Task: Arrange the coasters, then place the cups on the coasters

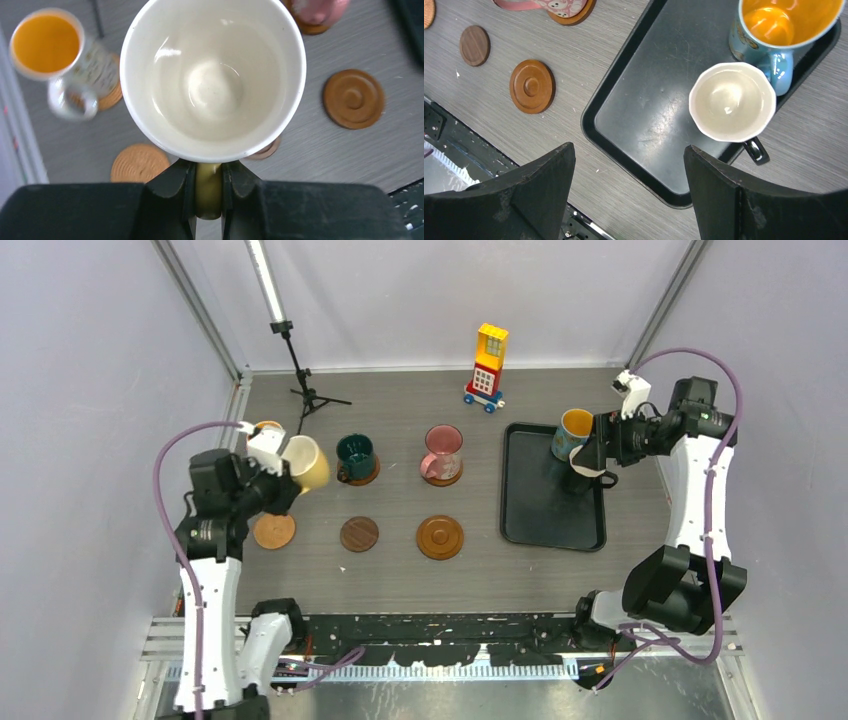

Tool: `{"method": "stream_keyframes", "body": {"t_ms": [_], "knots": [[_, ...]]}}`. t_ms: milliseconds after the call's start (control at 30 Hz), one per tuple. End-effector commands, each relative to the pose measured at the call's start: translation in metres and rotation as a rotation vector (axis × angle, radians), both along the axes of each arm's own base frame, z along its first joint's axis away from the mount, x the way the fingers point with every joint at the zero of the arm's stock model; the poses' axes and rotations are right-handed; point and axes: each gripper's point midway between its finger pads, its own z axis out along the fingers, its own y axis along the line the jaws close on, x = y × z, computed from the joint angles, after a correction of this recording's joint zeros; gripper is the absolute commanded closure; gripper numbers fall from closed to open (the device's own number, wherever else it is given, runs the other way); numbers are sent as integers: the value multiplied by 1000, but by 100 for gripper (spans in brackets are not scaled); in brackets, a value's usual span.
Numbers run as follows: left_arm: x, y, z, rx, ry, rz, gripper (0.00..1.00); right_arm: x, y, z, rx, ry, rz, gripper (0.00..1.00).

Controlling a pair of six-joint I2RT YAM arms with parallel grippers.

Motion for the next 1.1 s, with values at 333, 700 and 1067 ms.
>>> {"method": "stream_keyframes", "body": {"t_ms": [333, 700, 1067], "knots": [[-19, 76, -60, 115, 77, 22, 100, 12, 23, -1, 6, -19, 19, 16], [-14, 104, -96, 89, 122, 0, 100, -3, 25, -10, -11, -12, 21, 16], [-15, 153, -115, 153, 85, 47, 100, -6, 27, -16, 4, -9, -4, 16]]}}
